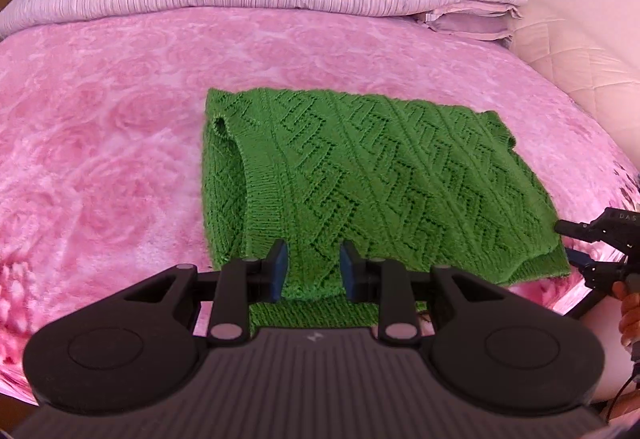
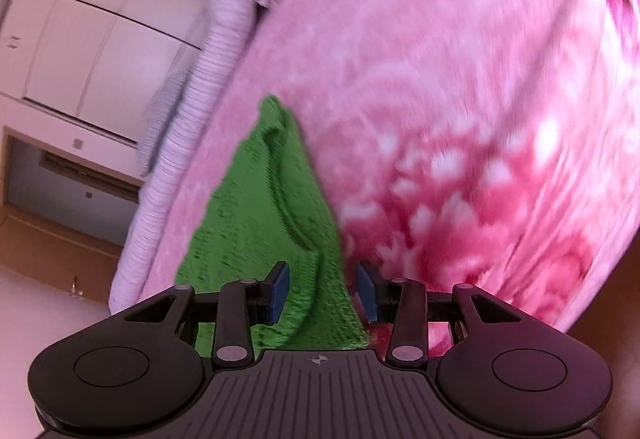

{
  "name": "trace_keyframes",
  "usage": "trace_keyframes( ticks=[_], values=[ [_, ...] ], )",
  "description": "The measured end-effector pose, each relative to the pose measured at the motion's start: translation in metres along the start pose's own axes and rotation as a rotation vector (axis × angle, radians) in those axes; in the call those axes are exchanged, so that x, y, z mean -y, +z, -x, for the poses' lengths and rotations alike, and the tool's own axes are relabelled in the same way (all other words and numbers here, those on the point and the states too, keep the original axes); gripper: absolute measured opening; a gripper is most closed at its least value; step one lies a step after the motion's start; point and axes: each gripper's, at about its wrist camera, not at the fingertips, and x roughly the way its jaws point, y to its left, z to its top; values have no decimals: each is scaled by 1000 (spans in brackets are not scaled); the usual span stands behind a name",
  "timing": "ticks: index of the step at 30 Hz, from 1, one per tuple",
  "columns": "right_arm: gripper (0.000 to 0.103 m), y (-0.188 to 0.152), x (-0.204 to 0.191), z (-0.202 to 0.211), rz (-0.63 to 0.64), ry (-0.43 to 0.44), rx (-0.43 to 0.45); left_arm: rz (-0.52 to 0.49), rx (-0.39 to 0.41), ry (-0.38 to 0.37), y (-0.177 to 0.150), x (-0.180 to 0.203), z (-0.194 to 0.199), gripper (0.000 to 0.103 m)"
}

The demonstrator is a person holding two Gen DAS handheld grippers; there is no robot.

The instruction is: Fold clothes

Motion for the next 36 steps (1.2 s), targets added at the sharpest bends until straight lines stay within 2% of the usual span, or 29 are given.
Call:
trace_keyframes(
  ticks=[5,8,10,14,15,17,19,21,24,25,27,28,30,32,34,36],
  values=[
    [41,4,4,-14,-14,73,8,23,-8,-41,4,-6,-10,24],
    [41,5,-2,-24,43,100,-18,33,-13,-70,5,-8,-17,23],
    [41,4,-3,-27,78,112,-31,31,-9,-84,4,-9,-19,18],
    [40,4,1,-27,88,139,-39,38,-24,-96,-1,-15,-27,15],
    [38,4,0,-28,92,128,-44,36,-37,-90,-2,-16,-31,14],
    [23,5,-4,-30,108,78,-57,14,-46,-67,-7,-16,-39,14],
    [18,7,-13,-34,113,7,-81,-8,-40,-53,-8,-15,-40,12],
    [16,10,-35,-38,155,-108,-116,-2,-43,-59,-6,-16,-38,12],
    [15,-9,-90,-48,471,-313,-85,43,-36,-94,-5,-25,-32,12],
    [15,-22,-109,-50,599,-361,-58,69,-33,-112,-5,-31,-29,11],
    [14,-63,-148,-49,895,-392,29,124,-27,-148,-7,-43,-23,11],
    [14,-85,-166,-48,1032,-390,65,153,-27,-166,-8,-49,-20,10],
    [14,-132,-192,-46,1259,-323,104,204,-29,-193,-10,-61,-16,10],
    [14,-172,-208,-48,1396,-220,91,245,-23,-209,-13,-71,-10,9],
    [15,-200,-213,-61,1457,-150,41,291,-17,-222,-15,-82,-5,8],
    [18,-218,-208,-81,1436,-97,-81,340,-18,-235,-18,-92,-2,8]
  ],
)
